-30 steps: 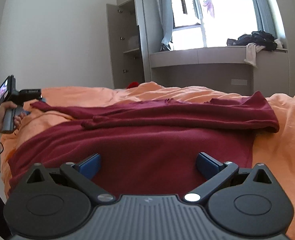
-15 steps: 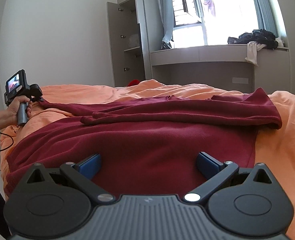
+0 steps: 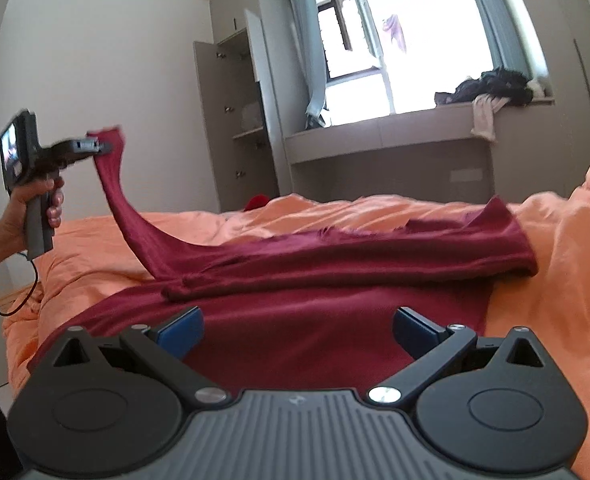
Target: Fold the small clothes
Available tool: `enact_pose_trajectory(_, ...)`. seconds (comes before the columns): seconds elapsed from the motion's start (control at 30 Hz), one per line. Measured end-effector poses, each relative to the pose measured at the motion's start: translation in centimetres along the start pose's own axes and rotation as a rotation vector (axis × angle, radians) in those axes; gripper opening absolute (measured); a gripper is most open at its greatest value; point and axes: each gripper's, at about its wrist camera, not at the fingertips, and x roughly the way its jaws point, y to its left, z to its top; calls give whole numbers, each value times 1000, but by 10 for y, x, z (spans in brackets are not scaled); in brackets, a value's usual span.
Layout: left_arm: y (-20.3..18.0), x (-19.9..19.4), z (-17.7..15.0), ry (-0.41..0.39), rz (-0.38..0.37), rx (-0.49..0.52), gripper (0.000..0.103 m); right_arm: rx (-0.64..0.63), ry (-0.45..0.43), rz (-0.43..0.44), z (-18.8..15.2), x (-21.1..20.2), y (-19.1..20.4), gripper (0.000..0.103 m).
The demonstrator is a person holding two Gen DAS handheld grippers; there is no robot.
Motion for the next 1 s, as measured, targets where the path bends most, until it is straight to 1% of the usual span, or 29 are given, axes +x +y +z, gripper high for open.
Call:
enact_pose_trajectory(0.1,-53,-14,6,-4,-147,33,3,-20,-23,-61,6,-7,-1,103)
enact_pose_trajectory(0.17,-85,-19,1,8,-229,47,3,-32,-37,-104,9,-11,-3,103)
enact_pose_trajectory(0.23,-114,-29,-9,33,-314,39,3,-27,-49,-121,13,-14,-7,103)
enact_pose_trajectory(0.33,-155,-45,-31,108,-438,42,3,-8,-58,-155,18,-16,-17,103)
enact_pose_trajectory(0.4,-179,-57,-51,172,-519,74,3,3,-59,-188,20,-16,-24,103)
enact_pose_trajectory(0.5,-208,-71,-83,240,-606,145,4,33,-56,-228,20,-16,-35,103)
enact_pose_trajectory(0.6,-222,-81,-108,292,-667,206,5,66,-57,-250,21,-16,-44,103)
enact_pose_trajectory(0.67,-216,-84,-115,314,-697,213,8,82,-61,-254,19,-19,-48,103)
enact_pose_trajectory(0.7,-214,-83,-118,338,-721,211,10,88,-61,-255,19,-19,-49,103)
enact_pose_trajectory(0.8,-199,-84,-119,382,-764,177,20,90,-57,-251,18,-21,-50,103)
enact_pose_trajectory(0.83,-194,-85,-117,391,-776,165,29,88,-55,-249,18,-20,-50,103)
enact_pose_trajectory(0.87,-189,-81,-115,401,-784,156,42,86,-53,-246,19,-19,-50,103)
enact_pose_trajectory(0.9,-185,-80,-113,408,-785,147,48,83,-51,-243,18,-18,-49,103)
enact_pose_trajectory(0.93,-182,-79,-111,412,-780,141,62,81,-49,-241,18,-17,-48,103)
enact_pose_trajectory(0.97,-177,-80,-108,416,-770,137,73,79,-50,-239,18,-16,-47,103)
enact_pose_trajectory(1.0,-171,-81,-106,418,-759,131,77,80,-57,-239,17,-16,-46,103)
